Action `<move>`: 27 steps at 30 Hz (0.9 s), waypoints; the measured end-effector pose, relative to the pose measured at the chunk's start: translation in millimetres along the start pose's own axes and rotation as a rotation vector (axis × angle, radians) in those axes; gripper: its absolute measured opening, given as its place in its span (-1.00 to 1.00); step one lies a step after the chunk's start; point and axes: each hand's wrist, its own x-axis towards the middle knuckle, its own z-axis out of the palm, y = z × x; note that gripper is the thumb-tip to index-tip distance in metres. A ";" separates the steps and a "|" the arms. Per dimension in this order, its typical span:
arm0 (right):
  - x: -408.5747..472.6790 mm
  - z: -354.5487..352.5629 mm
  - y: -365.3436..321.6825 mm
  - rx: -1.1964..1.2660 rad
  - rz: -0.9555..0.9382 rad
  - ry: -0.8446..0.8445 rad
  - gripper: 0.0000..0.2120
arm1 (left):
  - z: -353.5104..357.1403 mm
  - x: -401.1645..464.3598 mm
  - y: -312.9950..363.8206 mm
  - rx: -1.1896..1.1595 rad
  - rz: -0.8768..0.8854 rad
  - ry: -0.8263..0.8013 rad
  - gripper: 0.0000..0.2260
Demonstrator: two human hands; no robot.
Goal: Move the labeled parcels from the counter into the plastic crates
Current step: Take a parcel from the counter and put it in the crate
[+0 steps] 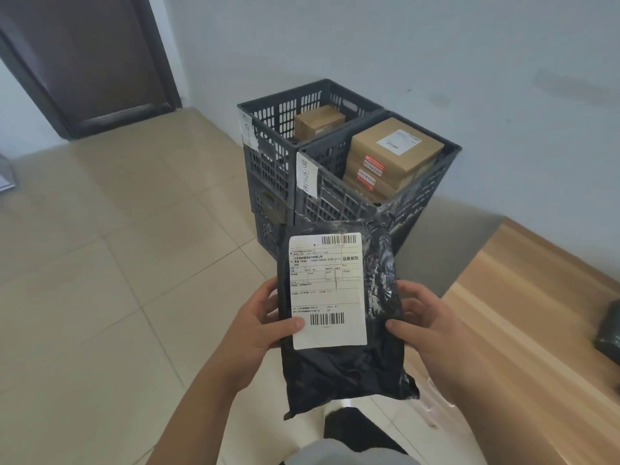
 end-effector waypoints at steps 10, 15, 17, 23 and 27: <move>146.2 61.9 -24.8 -0.136 -0.095 -0.113 -0.45 | -82.0 106.9 57.2 0.048 -0.025 0.117 -0.48; 240.2 95.3 -50.4 -0.074 -0.087 -0.181 -0.34 | -124.9 167.2 101.7 0.066 -0.050 0.196 -0.48; 272.9 108.5 -56.1 -0.047 -0.058 -0.206 -0.39 | -140.5 187.8 114.5 0.066 -0.057 0.236 -0.48; 352.6 144.4 -68.0 -0.025 -0.049 -0.267 -0.50 | -181.0 232.9 130.5 0.060 -0.031 0.335 -0.42; 392.1 163.1 -79.2 -0.023 -0.030 -0.272 -0.48 | -208.8 265.5 140.8 0.025 -0.035 0.334 -0.41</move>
